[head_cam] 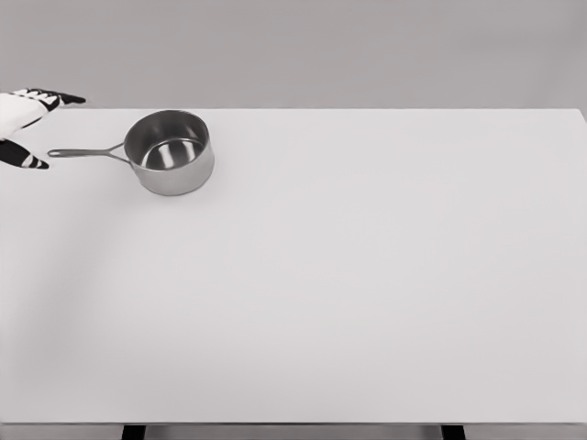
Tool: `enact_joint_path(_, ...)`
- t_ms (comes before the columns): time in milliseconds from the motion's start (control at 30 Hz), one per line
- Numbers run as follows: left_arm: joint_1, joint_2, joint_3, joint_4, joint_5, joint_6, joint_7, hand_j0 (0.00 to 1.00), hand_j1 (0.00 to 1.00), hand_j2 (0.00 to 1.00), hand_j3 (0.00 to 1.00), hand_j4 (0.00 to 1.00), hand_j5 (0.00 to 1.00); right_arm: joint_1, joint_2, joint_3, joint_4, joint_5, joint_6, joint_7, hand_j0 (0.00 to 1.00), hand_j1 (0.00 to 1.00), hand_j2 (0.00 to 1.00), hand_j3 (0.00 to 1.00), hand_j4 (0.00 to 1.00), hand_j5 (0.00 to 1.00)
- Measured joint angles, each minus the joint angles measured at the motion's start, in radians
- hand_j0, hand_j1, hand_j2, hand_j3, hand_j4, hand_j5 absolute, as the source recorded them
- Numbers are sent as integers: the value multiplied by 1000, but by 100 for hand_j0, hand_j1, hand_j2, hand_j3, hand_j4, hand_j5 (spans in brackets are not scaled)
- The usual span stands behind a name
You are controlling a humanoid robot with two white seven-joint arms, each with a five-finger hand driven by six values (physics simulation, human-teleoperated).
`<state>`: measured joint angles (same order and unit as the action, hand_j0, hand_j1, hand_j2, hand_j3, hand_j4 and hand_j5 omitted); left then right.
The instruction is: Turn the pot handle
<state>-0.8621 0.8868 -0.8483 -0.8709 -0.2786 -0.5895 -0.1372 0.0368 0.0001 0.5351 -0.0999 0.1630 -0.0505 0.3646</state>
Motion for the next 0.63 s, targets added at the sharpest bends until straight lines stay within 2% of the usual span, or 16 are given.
enact_joint_path(67, 5, 40, 3, -19, 21, -11, 0, 100, 100, 100, 100, 100, 100, 0, 0, 0, 0, 0, 0, 0, 100, 100, 100, 100, 100, 100)
enact_joint_path(100, 5, 69, 4, -71, 26, -14, -1, 100, 100, 100, 100, 100, 100, 0, 0, 0, 0, 0, 0, 0, 100, 100, 100, 100, 100, 100)
enact_joint_path(167, 25, 134, 5, -238, 33, -18, -5, 100, 100, 100, 100, 100, 100, 0, 0, 0, 0, 0, 0, 0, 100, 100, 100, 100, 100, 100)
enact_joint_path(233, 31, 157, 4, -427, 36, -20, -8, 100, 100, 100, 100, 100, 100, 0, 0, 0, 0, 0, 0, 0, 100, 100, 100, 100, 100, 100)
enact_joint_path(333, 43, 69, -5, -620, 30, -21, -40, 100, 100, 100, 100, 100, 100, 0, 0, 0, 0, 0, 0, 0, 100, 100, 100, 100, 100, 100)
enact_joint_path(400, 44, -19, -20, -691, 22, -22, -88, 100, 100, 100, 100, 100, 100, 0, 0, 0, 0, 0, 0, 0, 100, 100, 100, 100, 100, 100)
enact_joint_path(467, 44, -91, -45, -728, 14, -22, -121, 100, 100, 100, 100, 100, 100, 0, 0, 0, 0, 0, 0, 0, 100, 100, 100, 100, 100, 100)
enact_joint_path(633, 66, -163, -73, -760, 6, -23, -150, 100, 100, 100, 100, 100, 100, 0, 0, 0, 0, 0, 0, 0, 100, 100, 100, 100, 100, 100)
